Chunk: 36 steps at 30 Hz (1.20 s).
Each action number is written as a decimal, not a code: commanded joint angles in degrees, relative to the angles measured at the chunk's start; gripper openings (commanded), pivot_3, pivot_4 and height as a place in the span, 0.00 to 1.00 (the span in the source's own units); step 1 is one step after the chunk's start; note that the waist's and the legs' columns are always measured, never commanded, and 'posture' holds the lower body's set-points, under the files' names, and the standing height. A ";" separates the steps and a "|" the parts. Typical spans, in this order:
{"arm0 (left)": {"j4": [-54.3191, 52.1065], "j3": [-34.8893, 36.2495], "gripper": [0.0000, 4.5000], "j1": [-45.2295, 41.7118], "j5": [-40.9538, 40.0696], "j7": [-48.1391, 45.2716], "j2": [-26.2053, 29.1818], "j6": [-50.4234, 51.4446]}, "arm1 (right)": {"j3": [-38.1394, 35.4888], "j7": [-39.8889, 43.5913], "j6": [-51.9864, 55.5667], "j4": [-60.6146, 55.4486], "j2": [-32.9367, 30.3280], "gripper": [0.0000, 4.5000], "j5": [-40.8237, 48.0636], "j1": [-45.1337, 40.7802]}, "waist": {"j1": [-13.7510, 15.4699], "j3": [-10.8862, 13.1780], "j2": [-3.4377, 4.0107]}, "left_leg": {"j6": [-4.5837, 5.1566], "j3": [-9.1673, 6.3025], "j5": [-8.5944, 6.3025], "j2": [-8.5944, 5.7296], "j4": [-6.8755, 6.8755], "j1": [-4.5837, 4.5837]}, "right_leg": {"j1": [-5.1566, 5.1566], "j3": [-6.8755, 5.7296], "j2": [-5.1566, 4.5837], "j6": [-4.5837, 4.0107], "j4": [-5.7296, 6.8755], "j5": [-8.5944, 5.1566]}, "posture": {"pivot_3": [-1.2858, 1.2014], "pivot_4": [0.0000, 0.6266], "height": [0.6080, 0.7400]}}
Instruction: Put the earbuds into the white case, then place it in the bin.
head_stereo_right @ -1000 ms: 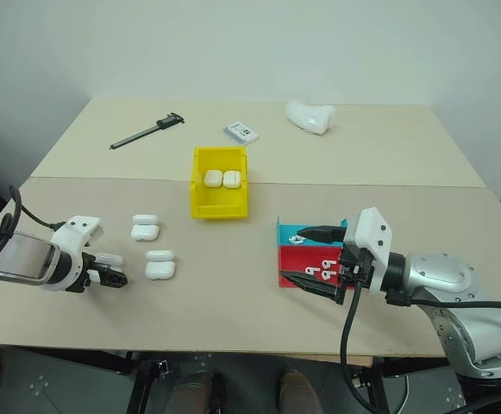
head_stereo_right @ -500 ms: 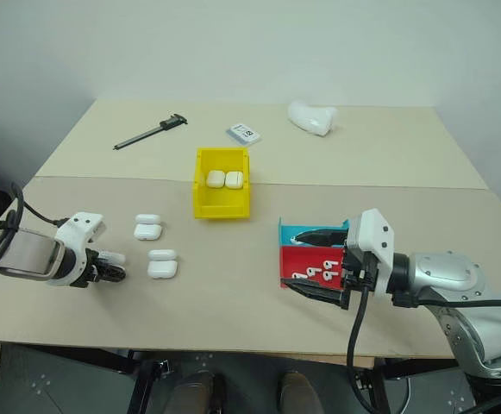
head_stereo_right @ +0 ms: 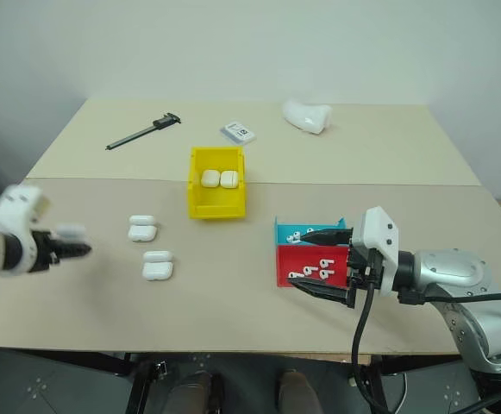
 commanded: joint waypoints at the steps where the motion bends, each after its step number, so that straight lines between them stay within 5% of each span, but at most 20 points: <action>1: -9.97 4.13 0.62 2.61 3.92 -6.12 -7.53 -15.78 | -2.05 0.90 0.69 0.44 -1.34 1.00 1.33 -2.46 | 0.26 -0.03 0.03 | 0.00 0.02 0.00 -0.01 0.00 0.01 | 0.03 -0.01 0.01 -0.01 -0.01 0.01 | 0.52 0.24 1.00; 6: -10.15 0.96 0.62 1.81 -0.91 -23.33 -12.79 -22.97 | -3.37 4.13 0.11 2.46 -3.61 1.00 1.08 -3.15 | 0.55 -0.04 0.00 | 0.00 0.14 0.00 0.01 0.00 -0.06 | 0.01 -0.07 0.09 -0.04 -0.04 0.02 | 0.52 0.24 1.00; 11: -7.21 -13.93 0.62 -2.76 11.39 -46.25 -12.34 -37.36 | -5.36 5.78 1.61 2.04 -7.09 1.00 0.93 -1.79 | 0.74 -0.04 0.00 | 0.01 0.22 0.00 -0.06 0.02 -0.07 | 0.04 -0.08 0.09 -0.02 -0.08 0.02 | 0.52 0.24 1.00; 16: 1.64 -24.02 0.62 -10.22 16.69 -62.63 -18.21 -47.32 | -4.24 4.69 2.10 -0.83 -11.94 1.00 -4.87 2.47 | 0.73 -0.06 0.03 | 0.02 0.17 0.00 -0.05 0.05 -0.08 | 0.08 -0.08 0.13 0.00 -0.08 0.01 | 0.52 0.24 1.00; 21: 5.58 -30.40 0.62 -14.28 19.80 -71.98 -22.52 -51.18 | 0.31 3.53 5.74 -2.51 -17.78 1.00 -9.99 1.80 | 0.05 -0.05 0.02 | 0.07 0.11 -0.03 -0.03 0.13 -0.14 | 0.03 -0.02 0.15 0.06 -0.06 0.01 | 0.52 0.24 1.00; 29: 6.70 -35.41 0.62 -13.11 25.49 -81.55 -23.81 -57.02 | 11.65 6.91 0.83 1.66 -18.30 1.00 -19.82 -8.87 | -0.86 -0.06 0.05 | 0.08 -0.01 -0.03 0.01 0.19 -0.15 | 0.02 -0.01 0.20 0.07 -0.04 0.01 | 0.52 0.24 1.00; 33: 6.05 -37.00 0.62 -11.84 27.18 -81.61 -25.39 -58.46 | 19.85 10.77 0.66 3.62 -17.08 0.80 -24.88 -15.50 | -0.72 -0.06 0.05 | 0.13 -0.03 -0.06 0.05 0.22 -0.17 | -0.01 -0.02 0.21 0.07 -0.04 0.01 | 0.52 0.24 1.00; 36: 5.69 -37.96 0.62 -11.28 28.22 -81.91 -26.12 -59.26 | 25.37 12.70 -0.59 5.96 -16.06 0.56 -30.02 -18.82 | -0.62 -0.07 0.07 | 0.21 -0.03 -0.11 0.06 0.35 -0.25 | -0.04 -0.03 0.21 0.07 -0.03 0.00 | 0.52 0.24 1.00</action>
